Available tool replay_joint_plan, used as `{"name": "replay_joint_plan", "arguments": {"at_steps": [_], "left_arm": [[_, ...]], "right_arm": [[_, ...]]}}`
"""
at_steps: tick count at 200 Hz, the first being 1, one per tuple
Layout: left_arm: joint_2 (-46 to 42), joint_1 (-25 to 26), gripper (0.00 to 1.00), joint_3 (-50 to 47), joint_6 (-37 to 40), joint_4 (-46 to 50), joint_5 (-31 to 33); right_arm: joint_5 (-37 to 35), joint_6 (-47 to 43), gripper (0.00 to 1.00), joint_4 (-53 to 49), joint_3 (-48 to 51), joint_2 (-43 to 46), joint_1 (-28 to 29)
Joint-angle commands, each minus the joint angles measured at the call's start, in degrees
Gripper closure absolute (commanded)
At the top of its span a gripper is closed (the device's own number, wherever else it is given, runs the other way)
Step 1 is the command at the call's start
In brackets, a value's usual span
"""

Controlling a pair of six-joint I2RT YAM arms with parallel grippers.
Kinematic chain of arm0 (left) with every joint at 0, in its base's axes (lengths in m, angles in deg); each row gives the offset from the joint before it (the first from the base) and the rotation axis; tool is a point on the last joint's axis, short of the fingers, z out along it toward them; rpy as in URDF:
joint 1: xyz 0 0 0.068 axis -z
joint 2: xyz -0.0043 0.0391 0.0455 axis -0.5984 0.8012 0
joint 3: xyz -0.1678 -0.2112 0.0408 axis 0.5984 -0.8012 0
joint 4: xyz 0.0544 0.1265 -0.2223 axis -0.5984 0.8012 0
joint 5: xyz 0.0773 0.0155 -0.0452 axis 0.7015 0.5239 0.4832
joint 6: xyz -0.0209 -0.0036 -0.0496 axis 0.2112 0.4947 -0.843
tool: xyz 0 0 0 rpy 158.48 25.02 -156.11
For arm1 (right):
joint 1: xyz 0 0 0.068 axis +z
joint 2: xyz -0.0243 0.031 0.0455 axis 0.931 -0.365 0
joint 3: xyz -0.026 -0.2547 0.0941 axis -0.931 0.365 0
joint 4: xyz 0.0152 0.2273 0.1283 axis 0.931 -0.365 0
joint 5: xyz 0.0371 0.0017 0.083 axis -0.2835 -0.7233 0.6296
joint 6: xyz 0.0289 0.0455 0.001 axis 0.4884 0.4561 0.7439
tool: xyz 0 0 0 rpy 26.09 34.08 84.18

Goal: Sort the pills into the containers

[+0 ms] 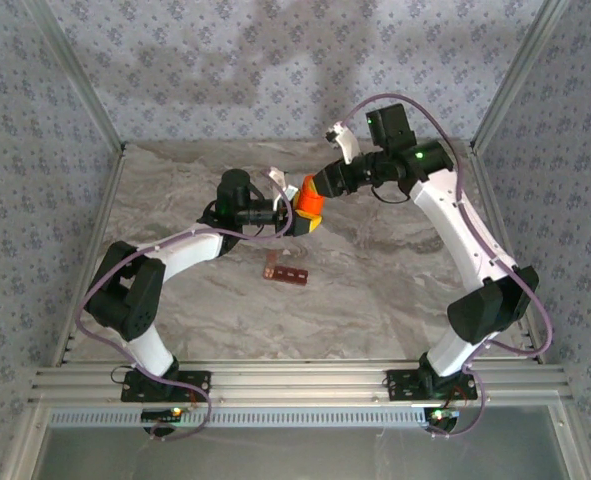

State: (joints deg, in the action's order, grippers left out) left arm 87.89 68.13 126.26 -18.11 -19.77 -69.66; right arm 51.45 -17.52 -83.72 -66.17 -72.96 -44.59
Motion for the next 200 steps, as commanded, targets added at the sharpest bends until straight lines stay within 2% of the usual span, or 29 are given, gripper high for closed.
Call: {"name": "replay_joint_plan", "arguments": {"at_steps": [1, 45, 76, 108, 123, 176, 200], "left_arm": [[-1.49, 0.26, 1.0, 2.59, 1.25, -3.63, -0.25], [-1.01, 0.22, 1.0, 2.9, 1.32, -3.86, 0.4], [-0.97, 0.25, 1.0, 2.74, 1.29, -3.88, 0.4], [-0.96, 0.24, 1.0, 2.46, 1.71, -3.49, 0.41], [-0.79, 0.26, 1.0, 2.37, 1.71, -3.55, 0.5], [-0.53, 0.22, 1.0, 2.08, 1.8, -3.15, 0.47], [-0.53, 0.22, 1.0, 1.97, 1.73, -3.23, 0.3]], "right_arm": [[-6.79, 6.45, 0.56, -0.51, 1.93, 0.32, 2.25], [-17.51, 17.23, 0.57, 1.63, 5.84, 1.79, 6.03], [-17.77, 19.56, 0.56, 3.31, 6.78, 2.32, 6.67], [-16.29, 19.11, 0.52, 1.7, 3.51, 1.26, 5.91], [-15.08, 19.22, 0.49, 1.61, 2.33, 1.1, 5.23], [-8.42, 19.72, 0.25, 3.12, -1.31, 2.74, 1.07], [-4.7, 17.07, 0.16, 3.71, -0.99, 4.25, -0.64]]}}
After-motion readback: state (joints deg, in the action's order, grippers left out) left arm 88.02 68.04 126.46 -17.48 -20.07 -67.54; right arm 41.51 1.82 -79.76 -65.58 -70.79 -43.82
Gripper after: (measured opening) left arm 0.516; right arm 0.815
